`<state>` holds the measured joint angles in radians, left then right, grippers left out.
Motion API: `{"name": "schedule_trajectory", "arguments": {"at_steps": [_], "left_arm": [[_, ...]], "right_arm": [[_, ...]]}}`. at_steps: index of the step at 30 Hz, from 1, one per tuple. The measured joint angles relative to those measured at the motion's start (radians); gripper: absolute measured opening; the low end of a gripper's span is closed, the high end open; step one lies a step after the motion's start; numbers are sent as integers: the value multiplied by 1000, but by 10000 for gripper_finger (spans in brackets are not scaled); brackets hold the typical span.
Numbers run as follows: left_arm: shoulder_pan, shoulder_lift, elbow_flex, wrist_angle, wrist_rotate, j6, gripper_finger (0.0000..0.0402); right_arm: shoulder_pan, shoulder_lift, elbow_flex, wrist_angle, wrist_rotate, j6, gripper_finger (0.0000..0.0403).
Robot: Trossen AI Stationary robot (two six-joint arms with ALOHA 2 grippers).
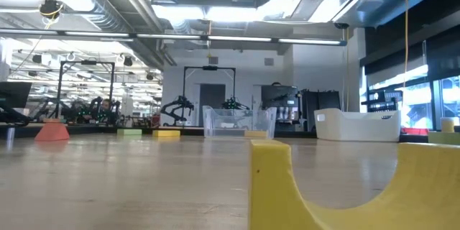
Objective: Sort & place blocks by color
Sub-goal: Put the bottom left green block into the black bin, then put the top left orange block into the white bin
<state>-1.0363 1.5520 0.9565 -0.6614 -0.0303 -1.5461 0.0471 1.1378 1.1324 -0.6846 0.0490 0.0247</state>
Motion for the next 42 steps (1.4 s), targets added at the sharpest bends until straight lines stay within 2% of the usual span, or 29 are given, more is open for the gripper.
{"name": "schedule_trajectory", "arguments": {"at_steps": [10,18,23,26,33,36,38,42], "left_arm": [[28,-25,119,-35,22,-50,163],[146,-101,242,-313,-93,-52,163],[270,-138,285,-510,-118,-131,163],[360,-167,291,-572,-111,-153,163],[607,-216,291,-711,-46,-295,163],[709,-214,291,-825,10,-307,163],[770,-214,291,-891,11,-305,163],[872,-215,272,-857,-8,-289,163]], "right_arm": [[0,0,0,1,1,51,143],[0,0,0,8,2,177,143],[0,0,0,8,2,182,143],[0,0,0,8,2,211,143],[-1,0,0,7,3,297,143],[-1,0,0,7,3,297,143],[-1,0,0,7,3,294,143],[-1,0,0,7,3,288,143]]}}
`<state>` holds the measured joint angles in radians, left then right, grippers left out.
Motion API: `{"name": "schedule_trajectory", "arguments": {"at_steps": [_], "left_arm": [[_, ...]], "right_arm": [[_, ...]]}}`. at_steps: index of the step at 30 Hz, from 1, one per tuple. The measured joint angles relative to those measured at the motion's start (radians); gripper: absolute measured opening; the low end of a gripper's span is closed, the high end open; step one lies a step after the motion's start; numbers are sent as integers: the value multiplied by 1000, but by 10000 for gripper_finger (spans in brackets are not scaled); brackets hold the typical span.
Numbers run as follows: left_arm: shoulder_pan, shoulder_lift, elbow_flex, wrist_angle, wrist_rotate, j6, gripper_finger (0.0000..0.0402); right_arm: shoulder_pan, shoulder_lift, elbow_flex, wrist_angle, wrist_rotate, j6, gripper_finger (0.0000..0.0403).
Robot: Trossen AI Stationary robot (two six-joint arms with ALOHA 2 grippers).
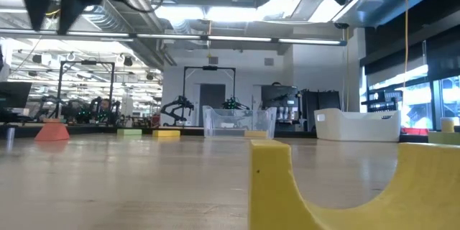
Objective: Sort & place blocks by color
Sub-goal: Put the top left orange block into the white bin
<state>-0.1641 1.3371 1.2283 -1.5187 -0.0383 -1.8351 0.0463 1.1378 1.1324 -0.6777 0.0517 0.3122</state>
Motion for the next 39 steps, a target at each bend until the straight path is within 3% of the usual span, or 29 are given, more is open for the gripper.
{"name": "schedule_trajectory", "arguments": {"at_steps": [9,21,26,39], "left_arm": [[130,1,-186,190,-4,57,163],[233,2,-415,281,-89,31,163],[269,1,-478,359,-177,32,163],[302,11,-582,474,-193,14,163]], "right_arm": [[0,0,0,-1,0,-22,143],[0,0,0,-1,15,-28,143],[-7,0,0,-1,36,-2,143],[-12,0,0,0,44,-1,143]]}}
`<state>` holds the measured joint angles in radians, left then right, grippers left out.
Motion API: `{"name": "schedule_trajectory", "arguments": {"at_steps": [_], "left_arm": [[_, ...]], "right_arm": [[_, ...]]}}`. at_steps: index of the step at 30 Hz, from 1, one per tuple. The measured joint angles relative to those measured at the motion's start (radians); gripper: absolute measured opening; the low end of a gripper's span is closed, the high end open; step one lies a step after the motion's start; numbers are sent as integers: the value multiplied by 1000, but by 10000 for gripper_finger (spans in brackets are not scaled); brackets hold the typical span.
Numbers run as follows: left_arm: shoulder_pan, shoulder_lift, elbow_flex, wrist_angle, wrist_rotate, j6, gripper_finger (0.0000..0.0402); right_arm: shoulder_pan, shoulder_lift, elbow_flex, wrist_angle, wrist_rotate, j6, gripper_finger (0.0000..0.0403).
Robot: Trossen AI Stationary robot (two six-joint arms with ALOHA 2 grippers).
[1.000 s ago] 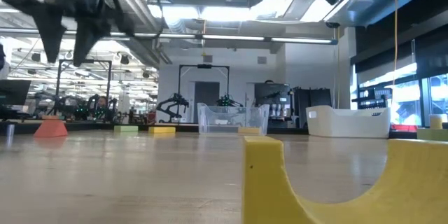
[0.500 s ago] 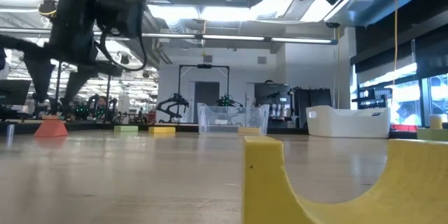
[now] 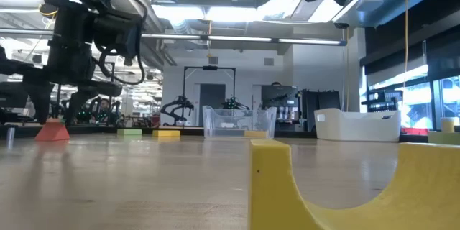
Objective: Sort & place blocks by color
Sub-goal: Put the top left orange block into the white bin
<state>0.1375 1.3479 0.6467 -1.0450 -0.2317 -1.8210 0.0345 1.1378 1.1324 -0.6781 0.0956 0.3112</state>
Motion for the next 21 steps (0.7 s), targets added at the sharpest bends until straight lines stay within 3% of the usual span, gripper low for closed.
{"name": "schedule_trajectory", "arguments": {"at_steps": [21], "left_arm": [[-2,0,-4,-1,-40,25,163]], "right_arm": [[0,0,0,0,0,2,143]]}}
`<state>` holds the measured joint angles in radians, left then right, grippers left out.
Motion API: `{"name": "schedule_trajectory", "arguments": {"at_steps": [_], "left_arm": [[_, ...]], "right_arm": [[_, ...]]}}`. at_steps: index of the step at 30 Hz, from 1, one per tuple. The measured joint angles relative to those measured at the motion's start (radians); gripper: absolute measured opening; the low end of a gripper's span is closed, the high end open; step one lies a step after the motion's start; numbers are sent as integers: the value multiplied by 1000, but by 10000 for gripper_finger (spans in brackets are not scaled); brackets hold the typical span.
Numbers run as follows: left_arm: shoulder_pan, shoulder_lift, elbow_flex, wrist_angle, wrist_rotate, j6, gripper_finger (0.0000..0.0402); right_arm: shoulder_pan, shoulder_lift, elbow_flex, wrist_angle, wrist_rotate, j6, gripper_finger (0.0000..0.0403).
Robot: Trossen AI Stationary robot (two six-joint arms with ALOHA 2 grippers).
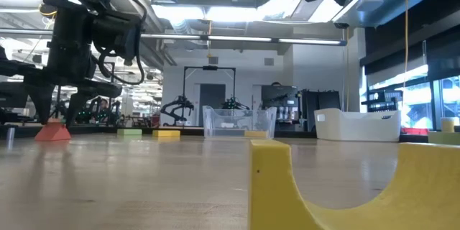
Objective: Sort & place blocks by color
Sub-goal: Put the top left orange block into the white bin
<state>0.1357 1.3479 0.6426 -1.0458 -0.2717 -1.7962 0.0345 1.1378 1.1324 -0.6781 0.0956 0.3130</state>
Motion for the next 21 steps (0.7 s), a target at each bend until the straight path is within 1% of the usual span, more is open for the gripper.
{"name": "schedule_trajectory", "arguments": {"at_steps": [8,15,21], "left_arm": [[-24,0,0,-59,2,29,163],[-25,0,-4,-33,1,47,163],[-25,0,-63,22,26,46,163]], "right_arm": [[0,0,0,0,0,12,143],[0,0,0,0,0,21,143],[0,0,0,0,0,21,143]]}}
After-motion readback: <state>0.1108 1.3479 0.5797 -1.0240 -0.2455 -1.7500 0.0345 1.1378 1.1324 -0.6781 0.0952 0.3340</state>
